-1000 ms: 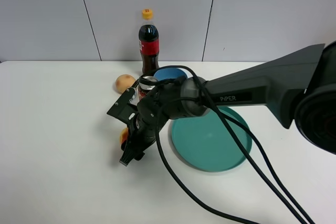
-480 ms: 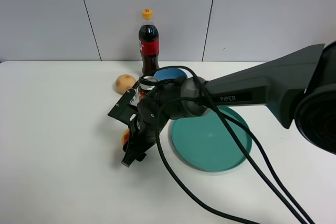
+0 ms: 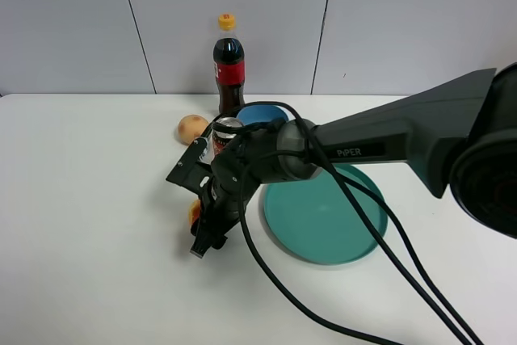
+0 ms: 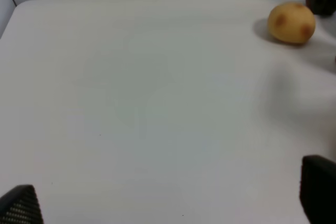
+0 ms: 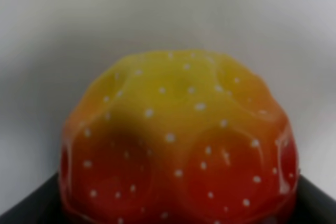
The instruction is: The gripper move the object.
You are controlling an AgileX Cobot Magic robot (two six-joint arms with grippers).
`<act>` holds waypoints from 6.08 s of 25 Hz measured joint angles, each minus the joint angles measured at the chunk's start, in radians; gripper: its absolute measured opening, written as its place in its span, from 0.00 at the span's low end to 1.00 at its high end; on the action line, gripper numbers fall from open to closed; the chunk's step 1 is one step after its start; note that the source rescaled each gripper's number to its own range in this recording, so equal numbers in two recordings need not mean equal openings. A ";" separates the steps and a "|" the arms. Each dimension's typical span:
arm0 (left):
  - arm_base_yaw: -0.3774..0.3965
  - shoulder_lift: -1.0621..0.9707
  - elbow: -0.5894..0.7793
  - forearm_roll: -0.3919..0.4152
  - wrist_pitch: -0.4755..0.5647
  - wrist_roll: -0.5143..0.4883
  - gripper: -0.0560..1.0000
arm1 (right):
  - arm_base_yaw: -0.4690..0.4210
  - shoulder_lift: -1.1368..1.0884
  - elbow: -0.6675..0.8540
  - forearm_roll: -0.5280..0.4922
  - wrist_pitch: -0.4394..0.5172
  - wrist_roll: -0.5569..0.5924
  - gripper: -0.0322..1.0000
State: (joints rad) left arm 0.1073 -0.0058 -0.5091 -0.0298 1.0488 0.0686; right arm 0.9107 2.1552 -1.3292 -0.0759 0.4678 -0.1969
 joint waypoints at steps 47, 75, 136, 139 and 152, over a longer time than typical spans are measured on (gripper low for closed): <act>0.000 0.000 0.000 0.000 0.000 0.000 1.00 | -0.035 -0.615 -0.007 0.217 0.374 0.002 1.00; 0.000 0.000 0.000 0.000 0.000 0.000 1.00 | -0.955 -0.869 -0.007 0.022 0.695 -0.019 1.00; 0.000 0.000 0.000 0.000 0.000 0.000 1.00 | -0.973 -2.039 0.821 0.194 0.603 0.028 1.00; 0.000 0.000 0.000 0.000 0.000 0.000 1.00 | -0.973 -2.076 0.821 0.192 0.603 0.028 1.00; 0.000 0.000 0.000 0.000 0.000 0.000 1.00 | -0.973 -2.157 0.821 0.175 0.603 0.054 1.00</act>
State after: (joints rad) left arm 0.1073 -0.0058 -0.5091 -0.0298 1.0488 0.0686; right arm -0.0622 -0.0022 -0.5078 0.0989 1.0706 -0.1427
